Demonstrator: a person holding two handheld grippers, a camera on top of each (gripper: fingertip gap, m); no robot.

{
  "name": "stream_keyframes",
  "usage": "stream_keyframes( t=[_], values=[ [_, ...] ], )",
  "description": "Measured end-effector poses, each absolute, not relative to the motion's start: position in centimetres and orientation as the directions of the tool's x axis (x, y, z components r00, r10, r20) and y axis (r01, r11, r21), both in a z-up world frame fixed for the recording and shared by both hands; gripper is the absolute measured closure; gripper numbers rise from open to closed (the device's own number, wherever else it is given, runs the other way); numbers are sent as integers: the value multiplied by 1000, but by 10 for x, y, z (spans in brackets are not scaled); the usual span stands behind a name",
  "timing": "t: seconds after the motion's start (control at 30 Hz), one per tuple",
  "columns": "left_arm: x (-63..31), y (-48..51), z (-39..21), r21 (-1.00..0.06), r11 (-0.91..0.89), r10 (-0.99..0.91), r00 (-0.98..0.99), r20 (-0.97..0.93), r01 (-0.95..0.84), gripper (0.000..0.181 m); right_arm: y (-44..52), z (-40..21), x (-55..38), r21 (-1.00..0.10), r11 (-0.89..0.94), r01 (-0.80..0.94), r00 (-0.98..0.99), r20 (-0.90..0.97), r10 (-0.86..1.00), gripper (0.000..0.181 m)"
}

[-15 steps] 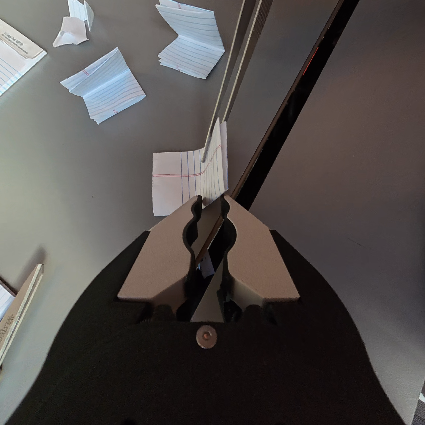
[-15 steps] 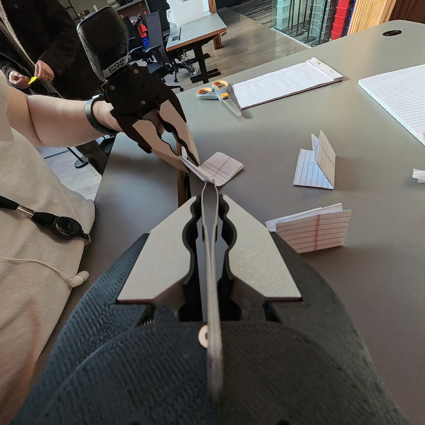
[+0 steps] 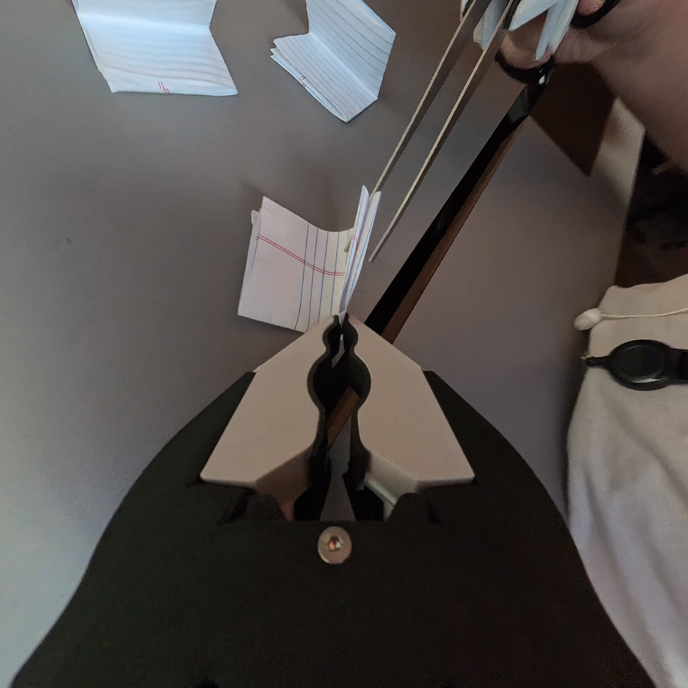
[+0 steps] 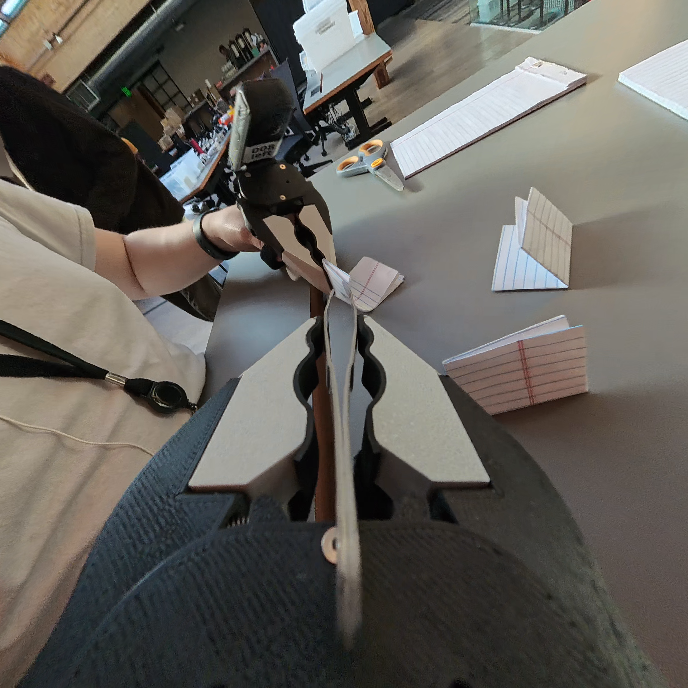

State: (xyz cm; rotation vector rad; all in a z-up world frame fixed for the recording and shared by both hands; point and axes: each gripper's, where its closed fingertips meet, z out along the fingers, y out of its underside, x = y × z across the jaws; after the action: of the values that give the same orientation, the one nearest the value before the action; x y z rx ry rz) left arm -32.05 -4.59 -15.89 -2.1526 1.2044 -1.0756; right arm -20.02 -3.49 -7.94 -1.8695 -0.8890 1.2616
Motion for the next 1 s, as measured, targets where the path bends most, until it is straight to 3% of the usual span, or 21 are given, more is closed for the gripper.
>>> stream_keyframes(
  t=[0.13, 0.27, 0.3, 0.37, 0.57, 0.73, 1.0],
  values=[
    [-322, -46, -153, -570, -683, -712, 242, 659, -456, 181, -23, -78, -196, -805, -590, 60, 261, -558, 788, 166],
    [-327, -40, -150, -532, -697, -689, 241, 684, -481, 174, -10, -86, -192, -730, -683, -2, 293, -654, 698, 168],
    [-330, -35, -148, -540, -689, -703, 264, 661, -484, 160, -10, -87, -192, -721, -692, -3, 293, -663, 689, 168],
    [-339, -22, -143, -572, -655, -749, 320, 581, -494, 149, -7, -91, -191, -716, -698, 0, 319, -661, 679, 169],
    [-340, 10, -123, -669, -460, -888, 306, 344, -584, 135, 1, -95, -191, -683, -730, -19, 333, -693, 639, 169],
    [-321, 26, -148, -616, -229, -973, 150, 178, -754, 125, 5, -100, -193, -662, -749, -21, 335, -711, 619, 168],
    [-309, 19, -156, -591, -264, -932, 44, 360, -763, 157, 10, -106, -192, -660, -751, -28, 352, -710, 610, 167]
  ],
)
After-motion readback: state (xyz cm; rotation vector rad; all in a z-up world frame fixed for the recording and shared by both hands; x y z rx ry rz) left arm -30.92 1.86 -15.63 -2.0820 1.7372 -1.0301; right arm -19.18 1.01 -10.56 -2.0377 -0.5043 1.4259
